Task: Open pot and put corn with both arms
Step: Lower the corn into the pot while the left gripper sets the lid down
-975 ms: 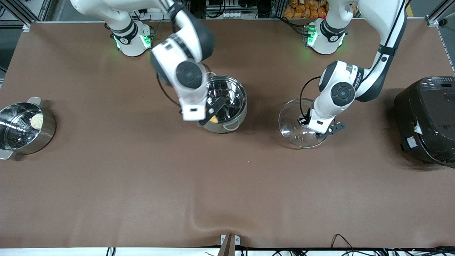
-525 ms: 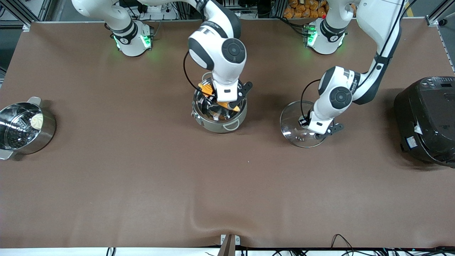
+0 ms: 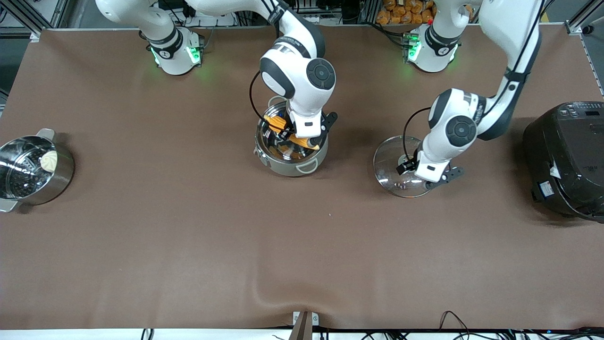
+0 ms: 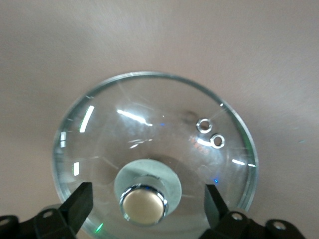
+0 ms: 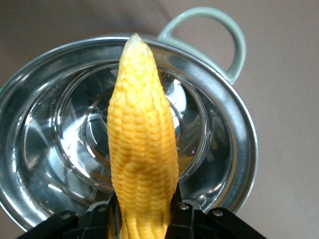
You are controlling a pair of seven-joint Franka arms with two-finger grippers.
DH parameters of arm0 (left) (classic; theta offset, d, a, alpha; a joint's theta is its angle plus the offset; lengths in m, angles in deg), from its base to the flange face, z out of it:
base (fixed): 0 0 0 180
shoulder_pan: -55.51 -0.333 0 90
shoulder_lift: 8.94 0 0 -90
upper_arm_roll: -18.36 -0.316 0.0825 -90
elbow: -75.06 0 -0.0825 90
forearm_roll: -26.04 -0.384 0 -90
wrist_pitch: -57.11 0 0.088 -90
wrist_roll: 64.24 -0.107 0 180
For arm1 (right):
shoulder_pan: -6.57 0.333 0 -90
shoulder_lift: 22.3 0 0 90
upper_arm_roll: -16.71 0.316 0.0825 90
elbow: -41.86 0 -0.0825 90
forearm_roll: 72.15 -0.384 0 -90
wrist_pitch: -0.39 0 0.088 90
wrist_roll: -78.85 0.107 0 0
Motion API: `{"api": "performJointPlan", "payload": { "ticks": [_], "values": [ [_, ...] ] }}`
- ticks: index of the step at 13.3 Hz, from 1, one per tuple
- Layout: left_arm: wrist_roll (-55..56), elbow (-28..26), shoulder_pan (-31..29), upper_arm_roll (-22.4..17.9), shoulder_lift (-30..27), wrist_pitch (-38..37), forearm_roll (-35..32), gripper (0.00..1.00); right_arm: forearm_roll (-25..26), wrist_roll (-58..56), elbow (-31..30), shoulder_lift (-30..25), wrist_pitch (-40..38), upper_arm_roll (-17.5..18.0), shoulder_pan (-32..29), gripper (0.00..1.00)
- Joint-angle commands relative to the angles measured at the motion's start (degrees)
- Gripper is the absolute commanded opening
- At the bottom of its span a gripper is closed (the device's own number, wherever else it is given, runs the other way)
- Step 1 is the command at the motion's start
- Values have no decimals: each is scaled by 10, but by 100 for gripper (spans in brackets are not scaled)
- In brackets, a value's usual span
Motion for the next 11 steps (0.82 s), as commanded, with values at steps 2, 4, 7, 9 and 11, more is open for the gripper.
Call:
{"api": "performJointPlan", "payload": {
  "ticks": [2, 4, 7, 9, 11],
  "values": [
    [-8, 150, -23, 5, -21, -190, -14, 100, 13, 7, 2, 6, -11, -7, 20, 0],
    [-44, 206, -22, 5, -27, -243, -16, 100, 15, 7, 3, 10, -10, -7, 20, 28],
    [-139, 273, -45, 4, -40, -289, -20, 100, 13, 9, 3, 4, -12, -7, 19, 100],
    [-204, 280, -50, 3, -63, -291, -26, 100, 13, 10, 6, -2, -26, -8, 14, 100],
    [-229, 293, -54, 2, -74, -295, -32, 100, 6, 11, 6, -20, -35, -9, 0, 100]
  ]
}}
